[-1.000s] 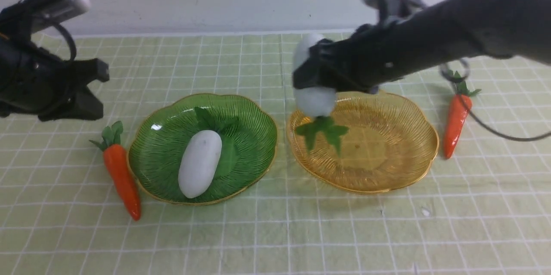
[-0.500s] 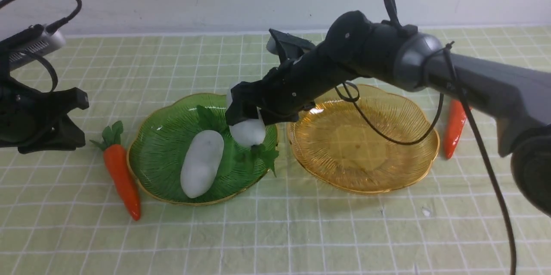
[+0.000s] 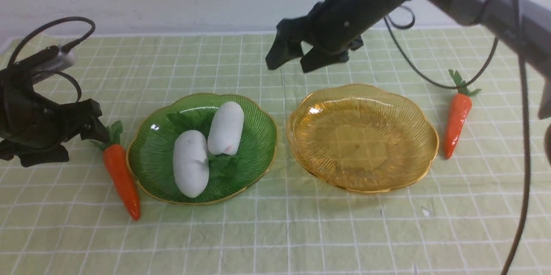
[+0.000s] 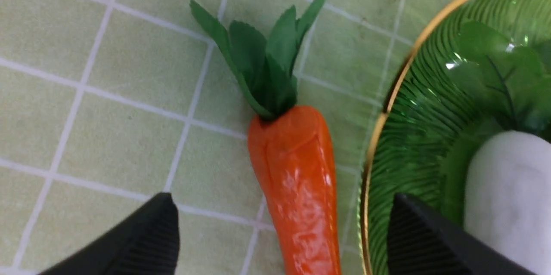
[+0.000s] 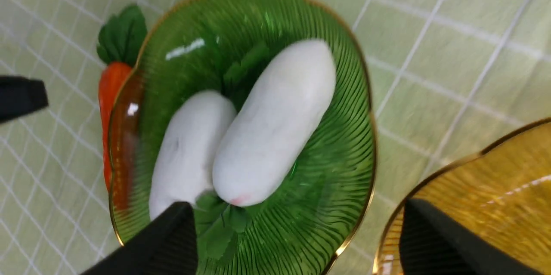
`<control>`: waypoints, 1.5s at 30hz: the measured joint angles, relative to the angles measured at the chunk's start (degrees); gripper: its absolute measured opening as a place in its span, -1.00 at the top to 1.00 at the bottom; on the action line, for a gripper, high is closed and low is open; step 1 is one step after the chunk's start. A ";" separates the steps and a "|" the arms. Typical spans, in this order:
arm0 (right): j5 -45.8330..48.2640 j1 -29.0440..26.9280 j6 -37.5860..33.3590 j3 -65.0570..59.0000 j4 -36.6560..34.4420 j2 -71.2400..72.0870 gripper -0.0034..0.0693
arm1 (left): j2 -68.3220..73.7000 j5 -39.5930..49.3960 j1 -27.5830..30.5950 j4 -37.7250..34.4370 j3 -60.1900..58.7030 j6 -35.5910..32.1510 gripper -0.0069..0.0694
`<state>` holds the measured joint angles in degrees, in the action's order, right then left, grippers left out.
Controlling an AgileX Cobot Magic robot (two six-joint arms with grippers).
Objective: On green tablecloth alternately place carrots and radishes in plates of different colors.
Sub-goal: 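Place the white radish onto the plate beside the other radish with the right gripper, then place the carrot on the yellow plate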
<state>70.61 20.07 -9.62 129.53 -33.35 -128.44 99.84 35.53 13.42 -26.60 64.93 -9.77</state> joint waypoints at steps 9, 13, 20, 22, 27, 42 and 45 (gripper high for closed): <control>1.50 -1.36 1.18 0.26 13.20 11.06 -0.55 | 10.75 -0.95 0.00 -1.15 5.05 0.00 -0.73; 1.91 -1.41 2.55 0.35 20.93 14.75 -0.54 | 12.95 -0.95 0.00 -2.44 6.37 0.00 -0.71; 2.17 -4.92 6.49 0.35 31.06 17.35 -0.44 | 13.45 2.08 0.06 -0.77 7.89 0.20 0.04; 2.17 -6.83 7.25 0.35 31.45 17.56 -0.37 | 13.16 4.23 0.25 0.20 9.46 0.22 0.03; 2.17 -13.10 7.95 0.07 31.62 17.56 -0.05 | 9.59 11.18 0.00 0.42 17.04 0.22 0.03; 1.37 -25.79 6.89 -18.09 19.26 8.22 0.27 | 18.40 10.86 -34.79 -9.84 41.80 -2.69 0.03; 0.77 -25.79 6.50 -18.21 18.01 3.42 -0.06 | 23.42 5.81 -38.58 -9.51 42.16 -2.48 0.03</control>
<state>71.38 -5.73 -3.12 111.32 -15.34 -125.02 123.25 41.34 -25.16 -36.11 107.09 -12.25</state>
